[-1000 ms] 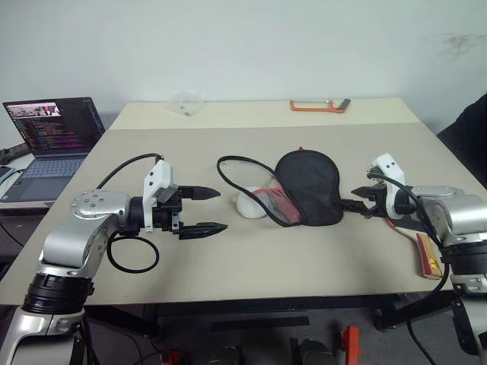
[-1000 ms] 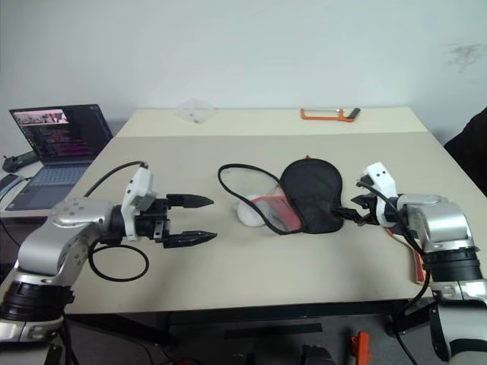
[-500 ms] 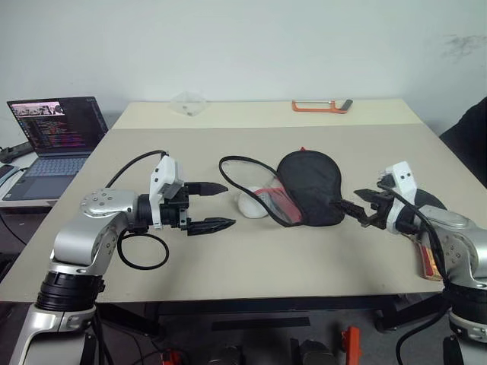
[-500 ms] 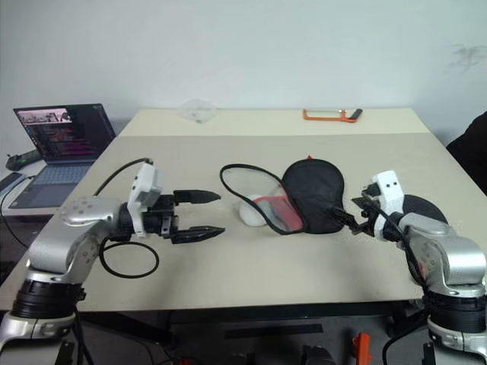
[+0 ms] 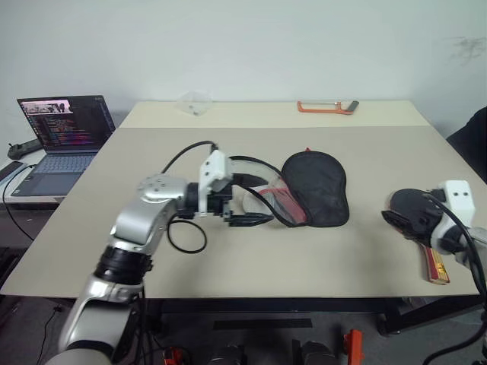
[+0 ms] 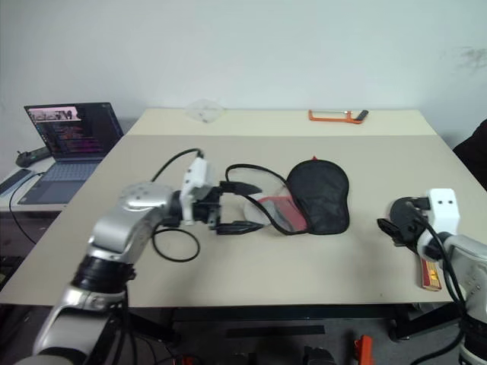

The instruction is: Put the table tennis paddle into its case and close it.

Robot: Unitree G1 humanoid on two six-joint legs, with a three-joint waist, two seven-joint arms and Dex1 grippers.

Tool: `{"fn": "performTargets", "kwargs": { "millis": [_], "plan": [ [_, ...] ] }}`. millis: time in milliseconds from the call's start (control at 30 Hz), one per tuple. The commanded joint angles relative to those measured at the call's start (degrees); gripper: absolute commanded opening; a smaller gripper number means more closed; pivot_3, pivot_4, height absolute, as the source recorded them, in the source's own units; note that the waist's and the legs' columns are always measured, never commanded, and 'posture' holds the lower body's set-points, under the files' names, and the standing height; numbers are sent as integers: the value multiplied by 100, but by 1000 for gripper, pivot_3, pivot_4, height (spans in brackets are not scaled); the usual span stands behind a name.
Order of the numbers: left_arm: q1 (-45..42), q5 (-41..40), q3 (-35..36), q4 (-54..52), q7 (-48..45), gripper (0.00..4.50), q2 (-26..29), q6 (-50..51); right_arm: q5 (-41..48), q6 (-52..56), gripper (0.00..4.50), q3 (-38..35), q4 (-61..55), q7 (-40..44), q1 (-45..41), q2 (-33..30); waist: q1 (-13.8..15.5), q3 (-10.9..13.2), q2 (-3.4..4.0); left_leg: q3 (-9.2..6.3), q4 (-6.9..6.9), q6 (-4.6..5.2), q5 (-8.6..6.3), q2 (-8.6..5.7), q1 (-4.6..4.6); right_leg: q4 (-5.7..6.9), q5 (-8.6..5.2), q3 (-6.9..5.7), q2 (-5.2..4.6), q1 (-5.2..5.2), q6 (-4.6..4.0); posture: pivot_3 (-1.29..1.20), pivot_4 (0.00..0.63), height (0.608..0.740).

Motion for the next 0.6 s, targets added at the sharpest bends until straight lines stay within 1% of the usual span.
{"fn": "performTargets", "kwargs": {
  "millis": [33,200,300,500,600],
  "plan": [
    [-88,96,-69,-61,19,4435,-104,-199,-41,-11,4468,-220,-371,-201,372,101,-56,0,0,4,-1,0,0,2,3,1,0,5,1,0,0,0,150,740],
    [-41,176,-129,-23,-84,4435,-99,-280,-53,-87,4468,-349,-422,-368,857,343,-94,1,-1,33,-5,2,-1,5,36,16,-2,45,12,7,3,0,150,740],
    [-56,186,-126,1,-111,4435,-104,-292,-151,-299,4468,-269,-275,-466,912,375,-87,2,-4,32,-6,4,-2,6,88,3,-4,44,13,62,11,0,150,740],
    [-66,237,-112,54,-150,4435,-96,-347,-403,-849,4468,-22,352,-617,745,415,-83,3,-5,41,-5,8,1,4,92,0,-6,53,13,67,21,0,150,740],
    [-36,262,-96,54,-132,4435,-66,-357,-595,-1184,4468,277,616,-587,753,323,-84,3,-5,40,-6,8,0,4,92,1,-6,53,13,66,20,0,150,740]
  ]
}}
